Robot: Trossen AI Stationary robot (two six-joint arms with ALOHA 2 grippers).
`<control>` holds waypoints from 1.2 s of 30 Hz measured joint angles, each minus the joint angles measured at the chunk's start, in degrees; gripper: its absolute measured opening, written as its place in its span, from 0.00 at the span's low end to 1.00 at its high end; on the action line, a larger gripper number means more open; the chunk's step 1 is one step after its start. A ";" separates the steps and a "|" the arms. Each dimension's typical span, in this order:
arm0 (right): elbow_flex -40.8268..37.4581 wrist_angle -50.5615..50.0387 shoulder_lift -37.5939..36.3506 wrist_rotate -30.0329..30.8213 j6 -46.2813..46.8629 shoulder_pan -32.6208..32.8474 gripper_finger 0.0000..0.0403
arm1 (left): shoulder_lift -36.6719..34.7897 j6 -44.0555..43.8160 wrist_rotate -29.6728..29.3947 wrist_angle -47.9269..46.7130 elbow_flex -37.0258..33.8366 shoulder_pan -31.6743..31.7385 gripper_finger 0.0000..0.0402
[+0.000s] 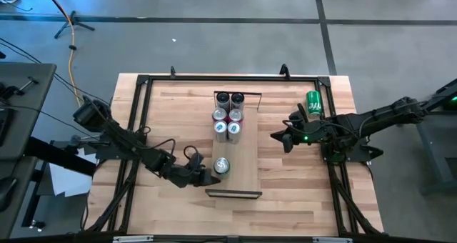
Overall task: Place canned beverage on shelf
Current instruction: Put the left green soda can on the shelf
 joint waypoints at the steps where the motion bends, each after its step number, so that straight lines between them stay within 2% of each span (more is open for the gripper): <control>1: 0.00 0.11 0.00 0.00 0.00 0.00 0.00 | 0.36 0.00 0.00 0.48 0.00 0.28 0.00; 7: 0.00 -0.01 0.00 0.09 0.02 0.00 0.00 | 1.77 0.02 0.90 2.72 0.00 1.43 0.00; 14: 0.00 0.05 0.00 2.05 0.02 0.00 0.00 | 1.85 0.71 0.88 2.67 0.00 3.37 0.00; 36: -0.02 0.05 0.00 2.13 0.67 0.02 0.00 | 1.85 3.63 -0.09 2.18 0.00 9.54 0.00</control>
